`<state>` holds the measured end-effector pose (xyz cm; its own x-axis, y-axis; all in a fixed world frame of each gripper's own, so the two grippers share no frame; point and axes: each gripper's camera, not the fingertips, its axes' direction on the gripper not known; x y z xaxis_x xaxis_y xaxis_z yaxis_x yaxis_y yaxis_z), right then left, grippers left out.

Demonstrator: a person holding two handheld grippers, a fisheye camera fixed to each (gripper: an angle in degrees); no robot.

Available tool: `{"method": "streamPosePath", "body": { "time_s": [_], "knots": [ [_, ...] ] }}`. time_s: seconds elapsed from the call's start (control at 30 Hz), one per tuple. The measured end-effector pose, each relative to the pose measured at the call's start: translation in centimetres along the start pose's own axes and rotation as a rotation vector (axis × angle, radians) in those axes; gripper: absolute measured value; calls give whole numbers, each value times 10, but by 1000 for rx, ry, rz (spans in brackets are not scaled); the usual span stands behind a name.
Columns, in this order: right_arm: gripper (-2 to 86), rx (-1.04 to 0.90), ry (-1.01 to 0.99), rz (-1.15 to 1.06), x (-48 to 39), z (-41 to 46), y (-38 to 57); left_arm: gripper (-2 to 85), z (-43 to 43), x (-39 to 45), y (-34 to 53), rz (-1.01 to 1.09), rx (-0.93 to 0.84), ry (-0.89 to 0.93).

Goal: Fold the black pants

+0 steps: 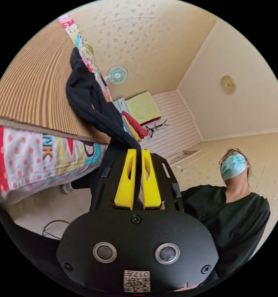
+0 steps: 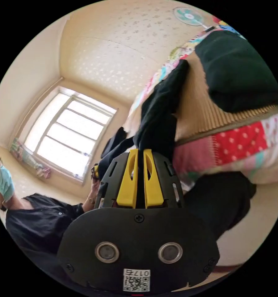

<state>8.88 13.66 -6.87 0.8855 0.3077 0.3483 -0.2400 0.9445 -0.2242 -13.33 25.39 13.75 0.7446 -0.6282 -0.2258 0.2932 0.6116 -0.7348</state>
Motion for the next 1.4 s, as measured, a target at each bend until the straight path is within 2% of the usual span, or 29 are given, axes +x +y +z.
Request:
{"method": "streamPosePath", "body": {
  "time_s": [0.03,0.1,0.17,0.27,0.37,0.4,0.47,0.53,0.57,0.63,0.7,0.77,0.83,0.9,1.03,1.2,1.27,1.33,1.4],
  "knots": [
    [27,-4,133,34,3,-7,0,36,3,-2,1,-26,-24,-69],
    [26,3,250,42,-2,-14,-2,36,23,-17,8,-205,-134,-376],
    [24,4,311,18,-11,-15,-5,38,38,-28,10,-280,-193,-487],
    [23,-22,353,8,-16,-8,-17,40,54,-34,6,-316,-188,-515],
    [23,-46,319,0,-12,-6,-27,45,72,-27,-5,-264,-219,-525],
    [23,-51,272,2,-8,-7,-29,49,77,-23,-7,-229,-222,-495],
    [24,-46,42,-34,-1,-15,-32,51,77,-17,-7,-182,-195,-430],
    [25,-10,-371,-121,10,-35,-37,51,71,-12,-4,-164,-146,-399],
    [25,9,-470,-144,14,-41,-38,51,68,-11,-1,-158,-122,-388],
    [27,123,-811,-181,42,-63,-42,50,65,-11,0,-155,-107,-380],
    [28,182,-874,-112,71,-73,-43,50,64,-13,1,-169,-103,-400],
    [29,192,-663,47,96,-81,-39,51,63,-12,1,-177,-86,-429],
    [32,163,-174,241,111,-93,-30,53,60,-6,2,-165,-45,-462],
    [35,160,-17,198,105,-102,-29,49,56,6,4,-130,29,-479],
    [51,62,-54,86,95,-112,-47,46,63,25,4,-62,68,-488],
    [73,-140,-45,89,99,-84,-64,52,110,44,-1,41,-37,-419],
    [61,-234,-125,75,103,-65,-65,57,134,51,1,74,-92,-393],
    [41,-378,-307,-34,91,-42,-65,63,156,59,4,106,-136,-373],
    [33,-417,-392,-164,71,-35,-64,70,184,74,9,167,-194,-329]
  ]
}}
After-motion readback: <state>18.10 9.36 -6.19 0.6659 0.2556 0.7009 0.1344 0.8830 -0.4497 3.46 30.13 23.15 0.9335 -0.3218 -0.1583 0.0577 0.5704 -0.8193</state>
